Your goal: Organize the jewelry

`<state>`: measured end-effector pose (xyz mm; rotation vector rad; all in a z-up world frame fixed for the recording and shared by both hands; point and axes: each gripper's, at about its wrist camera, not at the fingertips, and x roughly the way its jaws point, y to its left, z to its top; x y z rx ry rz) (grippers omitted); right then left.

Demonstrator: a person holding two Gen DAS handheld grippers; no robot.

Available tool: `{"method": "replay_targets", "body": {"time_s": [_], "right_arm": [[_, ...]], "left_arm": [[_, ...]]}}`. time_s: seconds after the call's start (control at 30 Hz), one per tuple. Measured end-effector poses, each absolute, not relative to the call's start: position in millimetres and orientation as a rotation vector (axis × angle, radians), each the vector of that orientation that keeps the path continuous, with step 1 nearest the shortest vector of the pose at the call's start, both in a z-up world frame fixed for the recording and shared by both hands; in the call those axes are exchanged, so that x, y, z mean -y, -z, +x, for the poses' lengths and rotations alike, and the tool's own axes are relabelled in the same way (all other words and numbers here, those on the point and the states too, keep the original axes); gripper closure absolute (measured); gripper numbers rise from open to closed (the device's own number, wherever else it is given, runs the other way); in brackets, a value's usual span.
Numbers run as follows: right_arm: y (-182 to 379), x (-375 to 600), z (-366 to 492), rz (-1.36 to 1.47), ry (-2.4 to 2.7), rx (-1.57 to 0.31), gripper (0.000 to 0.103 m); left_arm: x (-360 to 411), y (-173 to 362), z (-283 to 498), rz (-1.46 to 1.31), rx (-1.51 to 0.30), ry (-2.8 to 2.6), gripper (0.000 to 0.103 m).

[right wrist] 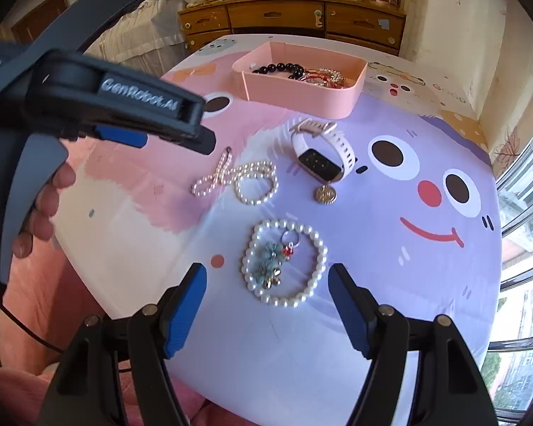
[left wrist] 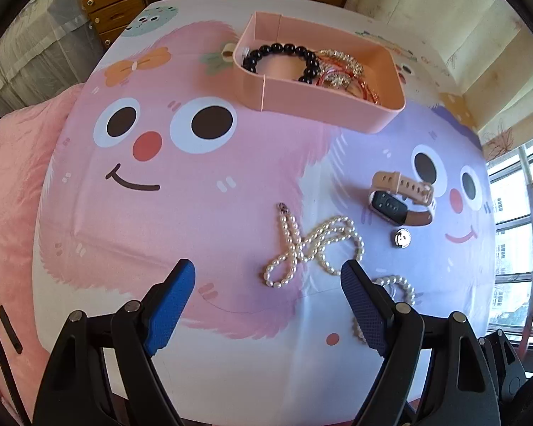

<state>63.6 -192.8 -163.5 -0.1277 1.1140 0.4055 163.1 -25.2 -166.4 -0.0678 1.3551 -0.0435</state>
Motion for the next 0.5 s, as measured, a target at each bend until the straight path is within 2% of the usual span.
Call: {"method": "replay_targets", "body": {"time_s": [0.43,0.5], "right_arm": [[189.6,199.2,60.6,-0.052,-0.369,-1.097,0.032],[191.5,200.8,59.9,-0.038,-0.365,-1.087,0.036]], "left_arm": [[48.1,193.0,149.2,0.002,-1.438,0.104,0.020],[51.1,192.5,150.5,-0.022,-1.423,0.118,0.020]]}}
